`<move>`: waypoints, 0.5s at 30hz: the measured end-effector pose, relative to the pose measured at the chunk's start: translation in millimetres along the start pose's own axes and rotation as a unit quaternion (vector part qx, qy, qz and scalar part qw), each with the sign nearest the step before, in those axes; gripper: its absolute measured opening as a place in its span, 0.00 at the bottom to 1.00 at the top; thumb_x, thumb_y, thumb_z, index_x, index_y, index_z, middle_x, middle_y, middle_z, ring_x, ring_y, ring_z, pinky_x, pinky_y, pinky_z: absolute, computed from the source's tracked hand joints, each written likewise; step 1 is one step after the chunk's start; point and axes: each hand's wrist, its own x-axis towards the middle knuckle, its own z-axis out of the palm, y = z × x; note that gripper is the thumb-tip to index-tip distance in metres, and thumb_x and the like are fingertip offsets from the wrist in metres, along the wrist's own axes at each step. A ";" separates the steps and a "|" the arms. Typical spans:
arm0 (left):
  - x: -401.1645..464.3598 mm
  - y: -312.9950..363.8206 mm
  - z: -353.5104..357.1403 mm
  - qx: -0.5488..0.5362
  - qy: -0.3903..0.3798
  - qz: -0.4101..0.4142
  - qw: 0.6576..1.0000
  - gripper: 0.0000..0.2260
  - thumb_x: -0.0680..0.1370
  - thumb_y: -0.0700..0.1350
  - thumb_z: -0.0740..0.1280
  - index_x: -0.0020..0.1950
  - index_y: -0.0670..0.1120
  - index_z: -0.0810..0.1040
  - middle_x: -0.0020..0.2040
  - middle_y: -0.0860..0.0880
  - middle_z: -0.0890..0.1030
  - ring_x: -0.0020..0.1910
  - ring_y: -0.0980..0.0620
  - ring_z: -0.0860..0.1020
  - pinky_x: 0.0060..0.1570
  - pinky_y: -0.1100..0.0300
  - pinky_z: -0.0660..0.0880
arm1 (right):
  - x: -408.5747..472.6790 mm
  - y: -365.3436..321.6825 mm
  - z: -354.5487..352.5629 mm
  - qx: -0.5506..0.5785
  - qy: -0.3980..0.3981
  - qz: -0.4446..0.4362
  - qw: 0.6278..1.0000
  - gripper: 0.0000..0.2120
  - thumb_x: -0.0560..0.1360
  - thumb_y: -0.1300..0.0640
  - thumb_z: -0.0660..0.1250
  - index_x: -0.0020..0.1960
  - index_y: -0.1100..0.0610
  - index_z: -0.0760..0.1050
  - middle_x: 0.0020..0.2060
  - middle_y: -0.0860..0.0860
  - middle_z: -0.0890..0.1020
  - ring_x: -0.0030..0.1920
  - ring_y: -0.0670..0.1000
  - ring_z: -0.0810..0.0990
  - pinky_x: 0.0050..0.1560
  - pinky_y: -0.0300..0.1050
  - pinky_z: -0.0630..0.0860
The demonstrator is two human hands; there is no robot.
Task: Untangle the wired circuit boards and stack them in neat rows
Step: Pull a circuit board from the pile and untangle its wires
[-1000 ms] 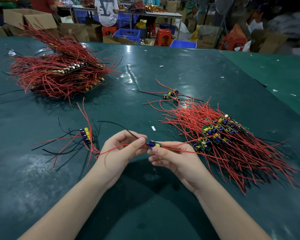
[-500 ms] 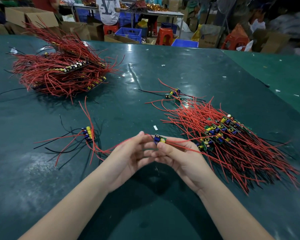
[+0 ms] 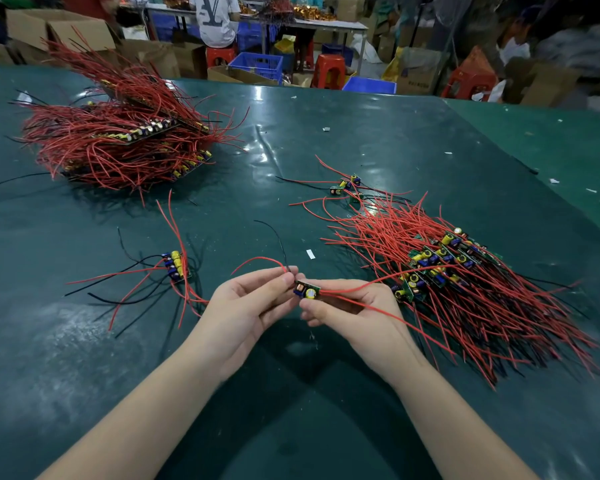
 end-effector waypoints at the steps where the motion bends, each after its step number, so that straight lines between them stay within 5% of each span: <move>1: 0.2 -0.1 -0.5 -0.006 0.000 -0.001 1.000 0.08 0.68 0.40 0.71 0.44 0.42 0.86 0.47 0.42 0.85 0.42 0.52 0.84 0.40 0.65 0.79 | 0.3 0.0 -0.1 0.000 0.002 0.001 1.000 0.11 0.71 0.70 0.71 0.49 0.58 0.84 0.39 0.51 0.86 0.40 0.47 0.84 0.40 0.38 0.79; 15: -1.5 0.9 2.0 0.056 0.022 0.058 0.996 0.12 0.67 0.39 0.71 0.50 0.40 0.81 0.45 0.43 0.86 0.42 0.52 0.84 0.40 0.66 0.79 | 1.1 1.4 -2.6 0.054 -0.004 0.027 0.998 0.07 0.71 0.69 0.71 0.45 0.60 0.84 0.39 0.56 0.86 0.37 0.52 0.84 0.40 0.40 0.80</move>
